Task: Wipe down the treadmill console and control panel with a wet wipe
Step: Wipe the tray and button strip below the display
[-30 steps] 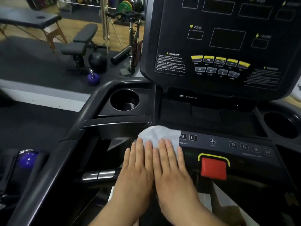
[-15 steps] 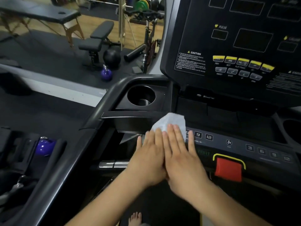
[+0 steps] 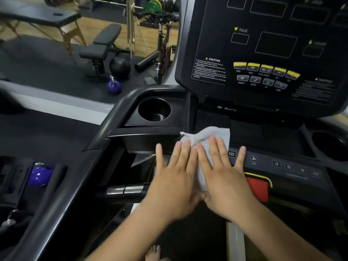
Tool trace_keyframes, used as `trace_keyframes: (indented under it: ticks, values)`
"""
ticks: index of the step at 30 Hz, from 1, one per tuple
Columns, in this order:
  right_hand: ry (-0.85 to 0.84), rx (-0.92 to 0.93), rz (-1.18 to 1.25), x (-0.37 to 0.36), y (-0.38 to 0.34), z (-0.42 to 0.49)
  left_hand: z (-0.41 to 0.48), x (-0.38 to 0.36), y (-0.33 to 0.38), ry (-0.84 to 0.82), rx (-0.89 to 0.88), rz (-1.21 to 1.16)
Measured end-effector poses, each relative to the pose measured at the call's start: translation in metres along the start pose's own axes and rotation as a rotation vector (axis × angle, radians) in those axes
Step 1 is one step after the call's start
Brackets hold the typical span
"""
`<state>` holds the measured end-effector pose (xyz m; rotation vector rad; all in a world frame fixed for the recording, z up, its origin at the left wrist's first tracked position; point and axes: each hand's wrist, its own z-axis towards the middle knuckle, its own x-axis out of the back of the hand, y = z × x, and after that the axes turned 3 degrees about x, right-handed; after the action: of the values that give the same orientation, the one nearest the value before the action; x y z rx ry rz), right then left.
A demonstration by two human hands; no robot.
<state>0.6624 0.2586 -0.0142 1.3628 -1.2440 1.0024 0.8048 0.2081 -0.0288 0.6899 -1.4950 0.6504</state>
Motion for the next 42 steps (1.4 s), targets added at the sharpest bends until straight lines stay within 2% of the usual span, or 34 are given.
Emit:
trace_keyframes:
  ticks: [2,4,6,8,10,14,17,20,24,28,30,33,35,37,39,42]
  values:
    - [-0.041,0.008,0.005,0.0,-0.003,-0.006,0.005,0.017,-0.011,-0.045,0.088,-0.007]
    - [-0.06,0.011,0.03,-0.004,-0.006,-0.019,-0.003,0.022,-0.015,0.037,0.137,0.04]
    - [-0.055,0.013,0.025,-0.007,-0.007,-0.022,-0.009,0.013,-0.008,0.132,0.035,-0.053]
    - [-0.048,-0.013,0.023,-0.003,-0.008,-0.013,-0.001,-0.001,0.0,0.124,-0.136,-0.166]
    - [-0.019,-0.034,0.029,0.0,-0.008,-0.005,0.01,-0.006,-0.001,0.073,-0.162,-0.177]
    - [-0.013,-0.003,0.054,-0.01,-0.011,-0.022,-0.001,-0.011,0.002,0.093,-0.197,-0.043]
    - [-0.022,-0.006,0.113,-0.021,-0.01,-0.034,-0.016,-0.019,0.013,0.139,-0.254,-0.085]
    - [0.005,-0.033,0.072,-0.01,0.003,-0.016,0.01,-0.009,0.012,0.133,-0.219,-0.017]
    - [-0.051,-0.128,0.023,0.009,0.01,-0.007,0.034,0.008,0.005,0.086,-0.176,0.019]
    - [-0.238,-0.11,0.029,0.014,-0.02,-0.043,0.01,0.0,-0.009,0.141,-0.099,-0.091]
    - [-0.111,-0.074,0.042,0.02,-0.019,-0.053,0.009,-0.007,-0.018,0.165,-0.138,-0.154]
    - [0.312,-0.034,0.099,0.021,0.009,-0.039,0.015,0.007,-0.036,0.213,-0.114,-0.109]
    - [0.472,0.028,0.177,0.027,0.017,-0.014,0.018,0.019,-0.038,0.253,-0.084,-0.127]
    - [0.436,0.129,0.227,0.014,0.015,0.008,0.015,0.014,-0.029,0.303,-0.061,-0.292]
    - [0.347,0.191,0.177,-0.01,0.01,0.016,0.008,-0.003,-0.012,0.283,-0.061,-0.47]
    - [0.279,0.098,0.05,-0.025,0.014,0.015,0.008,-0.032,-0.002,0.175,-0.091,-0.378]
